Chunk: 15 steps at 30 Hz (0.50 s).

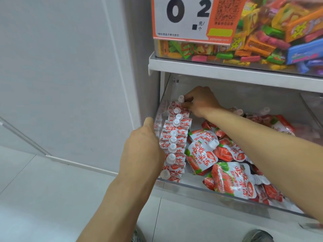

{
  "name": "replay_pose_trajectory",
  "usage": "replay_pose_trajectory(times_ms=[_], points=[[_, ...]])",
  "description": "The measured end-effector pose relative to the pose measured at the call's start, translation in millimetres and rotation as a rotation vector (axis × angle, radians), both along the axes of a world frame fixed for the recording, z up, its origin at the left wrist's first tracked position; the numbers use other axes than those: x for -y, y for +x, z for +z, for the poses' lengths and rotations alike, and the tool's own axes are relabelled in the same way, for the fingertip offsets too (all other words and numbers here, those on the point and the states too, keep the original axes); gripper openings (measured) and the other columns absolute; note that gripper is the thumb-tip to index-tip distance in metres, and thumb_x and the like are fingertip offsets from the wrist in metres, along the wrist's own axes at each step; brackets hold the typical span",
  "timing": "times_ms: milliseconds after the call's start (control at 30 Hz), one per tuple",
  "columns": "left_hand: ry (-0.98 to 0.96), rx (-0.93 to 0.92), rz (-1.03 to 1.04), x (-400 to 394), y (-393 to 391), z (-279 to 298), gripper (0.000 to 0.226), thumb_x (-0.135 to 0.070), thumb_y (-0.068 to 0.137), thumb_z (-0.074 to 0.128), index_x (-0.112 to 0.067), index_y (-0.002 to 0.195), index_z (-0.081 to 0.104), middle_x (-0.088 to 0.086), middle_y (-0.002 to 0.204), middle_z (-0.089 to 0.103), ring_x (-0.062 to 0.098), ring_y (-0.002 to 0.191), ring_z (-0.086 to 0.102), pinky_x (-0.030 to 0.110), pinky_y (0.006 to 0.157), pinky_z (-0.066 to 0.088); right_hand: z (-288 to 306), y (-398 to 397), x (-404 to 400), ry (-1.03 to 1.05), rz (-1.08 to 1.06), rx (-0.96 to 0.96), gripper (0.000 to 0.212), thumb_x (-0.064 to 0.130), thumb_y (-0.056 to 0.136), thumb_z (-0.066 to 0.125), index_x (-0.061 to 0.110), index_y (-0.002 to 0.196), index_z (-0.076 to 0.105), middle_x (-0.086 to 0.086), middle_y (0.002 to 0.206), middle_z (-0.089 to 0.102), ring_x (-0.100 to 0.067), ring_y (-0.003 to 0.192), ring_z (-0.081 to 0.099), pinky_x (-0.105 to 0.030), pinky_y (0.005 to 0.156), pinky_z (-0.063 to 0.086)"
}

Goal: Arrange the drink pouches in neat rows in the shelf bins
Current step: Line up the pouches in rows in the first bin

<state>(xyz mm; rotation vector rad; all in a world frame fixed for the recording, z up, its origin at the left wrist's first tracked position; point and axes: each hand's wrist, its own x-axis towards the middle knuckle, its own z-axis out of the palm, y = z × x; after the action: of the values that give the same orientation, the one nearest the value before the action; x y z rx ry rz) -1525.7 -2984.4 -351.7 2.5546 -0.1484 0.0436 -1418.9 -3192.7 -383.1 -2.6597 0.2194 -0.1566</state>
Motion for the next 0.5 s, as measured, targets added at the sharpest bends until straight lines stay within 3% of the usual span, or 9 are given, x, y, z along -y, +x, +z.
replay_pose_trajectory(times_ms=[100,167,233,333,400,500], points=[[-0.001,0.02,0.002,2,-1,1,0.018,-0.006,0.092,0.048,-0.02,0.095,0.036,-0.006,0.064,0.035,0.025,0.065,0.043,0.03,0.054,0.032,10,-3,3,0.024,0.02,-0.134,0.025,0.026,0.092,0.07,0.017,0.115,0.075,-0.006,0.122,0.071,-0.024,0.112,0.065,-0.02,0.089,0.042],[0.0,0.026,-0.002,2,-1,0,0.017,-0.007,0.092,0.047,-0.02,0.094,0.037,-0.005,0.064,0.036,0.026,0.064,0.042,0.03,0.052,0.031,23,-6,6,0.118,0.044,-0.214,0.03,0.025,0.094,0.067,0.016,0.123,0.07,-0.006,0.127,0.068,-0.027,0.114,0.064,-0.03,0.094,0.05],[0.004,0.032,-0.003,1,-1,-1,0.019,-0.007,0.091,0.048,-0.021,0.095,0.037,-0.004,0.066,0.038,0.026,0.064,0.043,0.03,0.054,0.032,30,-12,5,0.281,-0.054,-0.28,0.033,0.02,0.098,0.06,0.011,0.13,0.062,-0.01,0.129,0.063,-0.03,0.103,0.068,-0.041,0.086,0.06],[-0.006,0.026,-0.012,1,-1,-2,0.018,-0.006,0.091,0.048,-0.02,0.097,0.039,0.001,0.072,0.046,0.027,0.066,0.048,0.031,0.056,0.034,29,-19,-11,0.391,-0.175,-0.448,0.039,0.018,0.103,0.05,0.003,0.14,0.046,-0.016,0.143,0.049,-0.036,0.097,0.069,-0.043,0.074,0.063],[-0.012,0.018,-0.021,-1,-2,-3,0.016,-0.006,0.091,0.047,-0.019,0.098,0.041,0.001,0.072,0.048,0.028,0.067,0.051,0.031,0.054,0.035,26,-22,-21,0.539,-0.18,-0.503,0.036,0.018,0.105,0.046,0.003,0.137,0.043,-0.017,0.136,0.053,-0.039,0.102,0.067,-0.046,0.076,0.062],[-0.001,0.036,-0.028,-3,-1,-6,0.017,-0.004,0.091,0.044,-0.018,0.098,0.04,-0.003,0.068,0.044,0.027,0.066,0.049,0.03,0.05,0.032,17,-25,-26,0.766,-0.275,-0.419,0.023,0.016,0.104,0.046,0.001,0.121,0.051,-0.017,0.115,0.066,-0.036,0.094,0.071,-0.049,0.075,0.062]])
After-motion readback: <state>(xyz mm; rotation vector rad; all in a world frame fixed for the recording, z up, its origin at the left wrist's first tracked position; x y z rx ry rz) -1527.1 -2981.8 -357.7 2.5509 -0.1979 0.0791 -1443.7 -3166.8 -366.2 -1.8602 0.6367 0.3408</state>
